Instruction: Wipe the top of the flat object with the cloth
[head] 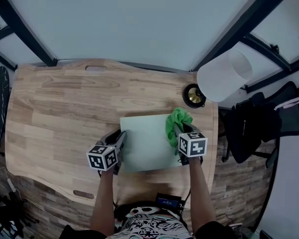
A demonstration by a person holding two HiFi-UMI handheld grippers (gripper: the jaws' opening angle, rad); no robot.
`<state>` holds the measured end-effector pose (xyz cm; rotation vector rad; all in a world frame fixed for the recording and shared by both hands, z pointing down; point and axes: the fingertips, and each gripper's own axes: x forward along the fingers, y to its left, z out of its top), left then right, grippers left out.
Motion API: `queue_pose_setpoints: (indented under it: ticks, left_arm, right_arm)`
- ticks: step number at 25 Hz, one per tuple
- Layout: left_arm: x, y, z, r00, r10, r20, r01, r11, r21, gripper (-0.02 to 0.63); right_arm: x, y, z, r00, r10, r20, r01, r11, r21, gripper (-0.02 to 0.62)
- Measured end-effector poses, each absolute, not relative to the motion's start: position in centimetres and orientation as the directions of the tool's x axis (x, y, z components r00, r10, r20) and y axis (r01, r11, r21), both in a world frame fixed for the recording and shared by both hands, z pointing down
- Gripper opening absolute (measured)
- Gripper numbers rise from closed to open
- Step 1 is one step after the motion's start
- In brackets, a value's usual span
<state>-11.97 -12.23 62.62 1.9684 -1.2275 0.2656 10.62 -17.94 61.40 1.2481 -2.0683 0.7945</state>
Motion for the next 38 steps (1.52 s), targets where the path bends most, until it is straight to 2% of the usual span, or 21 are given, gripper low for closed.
queue_pose_setpoints:
  ticks: [38]
  left_arm:
    - [-12.0,-12.1,62.8,0.44,-0.709,0.551,-0.873,-0.193,0.448,0.1]
  right_arm:
    - [3.4,-17.1,61.6,-0.445,-0.504,0.741,-0.844,0.513,-0.157,0.077]
